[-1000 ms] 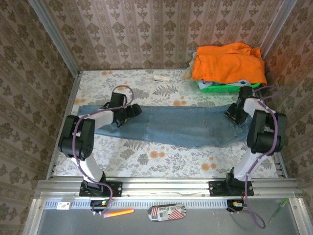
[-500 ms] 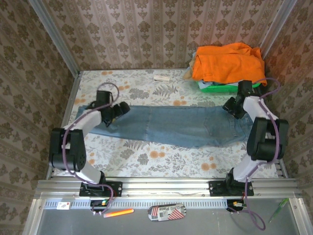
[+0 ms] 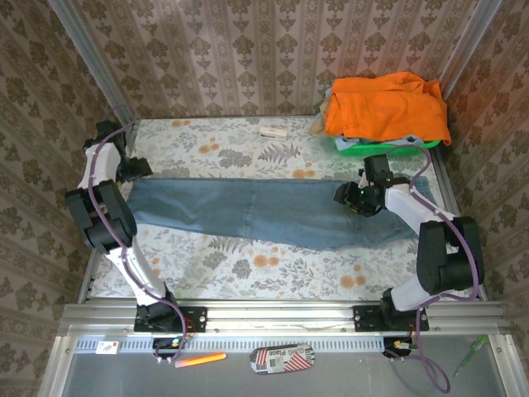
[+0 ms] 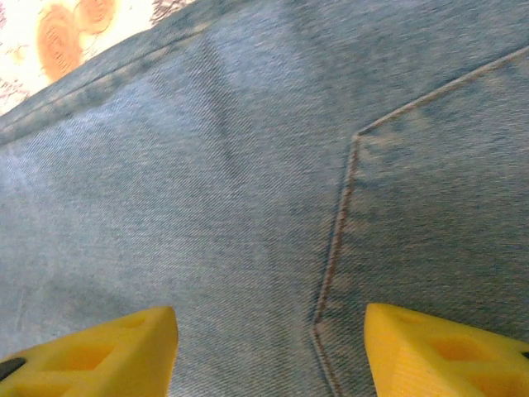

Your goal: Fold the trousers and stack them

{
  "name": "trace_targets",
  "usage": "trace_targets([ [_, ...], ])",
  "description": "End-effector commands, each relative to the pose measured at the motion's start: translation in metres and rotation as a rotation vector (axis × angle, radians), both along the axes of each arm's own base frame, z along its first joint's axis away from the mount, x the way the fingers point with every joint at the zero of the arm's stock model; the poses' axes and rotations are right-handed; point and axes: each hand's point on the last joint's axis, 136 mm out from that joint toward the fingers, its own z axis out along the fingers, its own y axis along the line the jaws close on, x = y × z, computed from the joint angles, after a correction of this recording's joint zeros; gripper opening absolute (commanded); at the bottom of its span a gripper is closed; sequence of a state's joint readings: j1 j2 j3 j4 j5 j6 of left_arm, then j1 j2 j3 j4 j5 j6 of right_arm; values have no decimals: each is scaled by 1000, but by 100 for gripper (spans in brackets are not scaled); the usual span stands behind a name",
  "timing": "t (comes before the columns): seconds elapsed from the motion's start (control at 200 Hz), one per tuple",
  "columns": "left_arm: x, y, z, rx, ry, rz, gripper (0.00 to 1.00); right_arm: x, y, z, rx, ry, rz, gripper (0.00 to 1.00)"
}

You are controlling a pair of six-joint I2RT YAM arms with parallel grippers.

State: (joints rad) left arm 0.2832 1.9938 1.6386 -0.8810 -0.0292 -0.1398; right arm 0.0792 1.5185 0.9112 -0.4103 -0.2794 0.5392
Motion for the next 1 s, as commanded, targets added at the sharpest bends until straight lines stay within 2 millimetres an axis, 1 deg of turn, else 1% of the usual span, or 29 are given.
trace_targets([
  [0.0, -17, -12, -17, -63, 133, -154, 90, 9, 16, 25, 69, -113, 41, 66],
  [0.065, -26, 0, -28, -1, 192, -180, 93, 9, 21, 32, 88, -132, 60, 67],
  [0.12, -34, 8, -33, 25, 221, -196, 96, 8, 24, 35, 96, -143, 71, 69],
  [0.19, -36, 13, -39, -35, 177, -153, 97, 7, 26, 39, 101, -152, 84, 71],
  [0.285, -41, 21, -51, -20, 236, -155, 96, 5, 27, 43, 101, -169, 89, 71],
  [0.31, -42, 21, -55, -26, 246, -156, 95, 5, 27, 44, 103, -172, 89, 71],
  [0.37, -43, 13, -65, -74, 257, -161, 89, 4, 27, 44, 104, -173, 91, 71],
  [0.42, -47, 8, -75, -102, 288, -166, 84, 4, 27, 43, 102, -173, 87, 71],
  [0.485, -52, 2, -86, -131, 324, -171, 80, 4, 27, 43, 101, -172, 86, 71],
  [0.53, -51, -2, -89, -154, 322, -172, 77, 4, 25, 42, 92, -173, 83, 71],
  [0.54, -51, -3, -90, -159, 319, -172, 77, 4, 25, 50, 92, -194, 82, 71],
  [0.555, -51, -4, -91, -165, 318, -170, 76, 4, 24, 52, 91, -202, 84, 71],
  [0.61, -51, -6, -92, -179, 313, -167, 70, 3, 24, 54, 87, -208, 84, 71],
  [0.695, -53, -14, -94, -210, 306, -168, 65, 4, 22, 54, 82, -211, 77, 71],
  [0.765, -54, -17, -94, -223, 297, -167, 53, 4, 22, 57, 83, -217, 79, 70],
  [0.845, -55, -20, -94, -246, 299, -169, 35, 3, 21, 60, 81, -224, 77, 70],
  [0.905, -55, -21, -94, -255, 305, -168, 14, 2, 20, 61, 77, -230, 75, 70],
  [0.93, -56, -22, -94, -255, 306, -165, 0, 2, 19, 61, 75, -232, 71, 70],
  [0.995, -55, -23, -92, -253, 302, -162, 0, 1, 17, 63, 71, -236, 67, 70],
])
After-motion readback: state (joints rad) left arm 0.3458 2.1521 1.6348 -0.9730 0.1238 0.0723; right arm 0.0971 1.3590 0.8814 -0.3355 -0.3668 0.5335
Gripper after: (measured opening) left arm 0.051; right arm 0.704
